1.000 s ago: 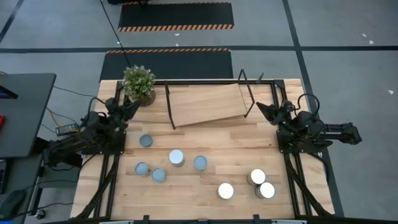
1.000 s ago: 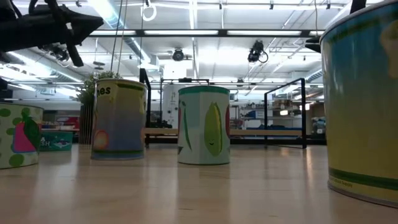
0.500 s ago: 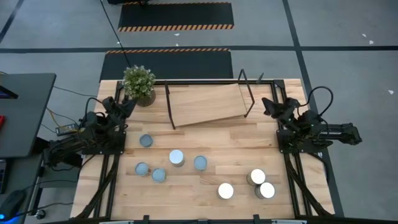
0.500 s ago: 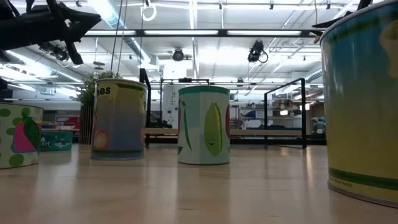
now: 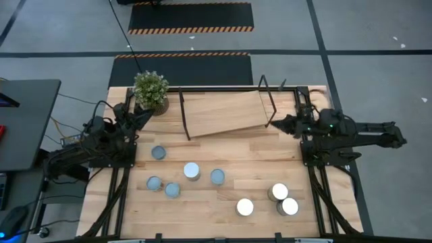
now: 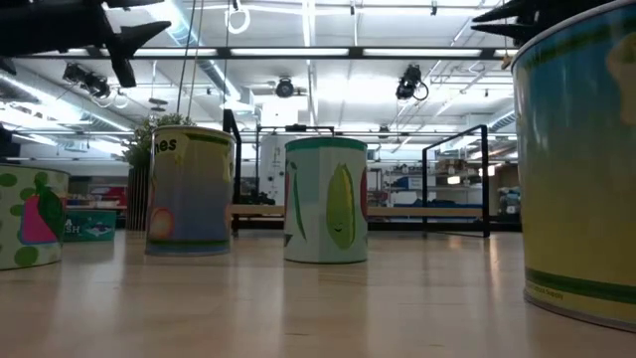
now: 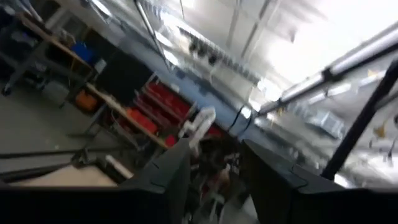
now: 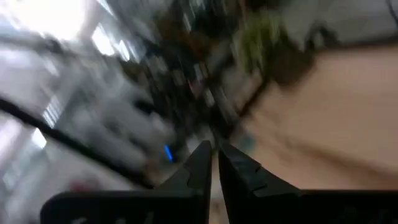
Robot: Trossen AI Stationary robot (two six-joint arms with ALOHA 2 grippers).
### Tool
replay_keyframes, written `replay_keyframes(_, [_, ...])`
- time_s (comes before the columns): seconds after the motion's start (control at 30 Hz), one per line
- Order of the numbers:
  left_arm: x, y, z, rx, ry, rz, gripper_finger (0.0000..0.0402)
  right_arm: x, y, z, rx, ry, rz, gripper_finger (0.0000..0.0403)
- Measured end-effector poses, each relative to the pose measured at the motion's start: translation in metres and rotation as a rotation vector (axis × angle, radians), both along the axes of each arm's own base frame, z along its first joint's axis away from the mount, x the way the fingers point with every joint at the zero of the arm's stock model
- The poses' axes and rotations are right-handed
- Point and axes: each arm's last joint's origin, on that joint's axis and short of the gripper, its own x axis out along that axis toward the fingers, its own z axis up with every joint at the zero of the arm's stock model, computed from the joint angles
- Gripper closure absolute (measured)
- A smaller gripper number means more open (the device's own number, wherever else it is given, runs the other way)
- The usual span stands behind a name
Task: Pick and place cans onto a shelf
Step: Put the canned oranges on the shelf
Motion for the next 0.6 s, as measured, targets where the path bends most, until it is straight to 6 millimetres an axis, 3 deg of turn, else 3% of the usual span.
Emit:
replay_keyframes(0.23, [0.001, -0.002, 0.010, 0.033, 0.033, -0.071, 0.0233, 0.021, 0.013, 0.024, 0.016, 0.411, 0.240, 0.0396])
replay_keyframes(0.43, [0.001, -0.002, 0.009, 0.024, 0.051, -0.072, 0.0232, 0.046, 0.039, 0.046, -0.045, 0.680, 0.433, 0.0398])
replay_keyframes(0.6, [0.002, -0.002, 0.008, 0.013, 0.051, -0.076, 0.0232, 0.055, 0.065, 0.057, -0.097, 0.848, 0.531, 0.0398])
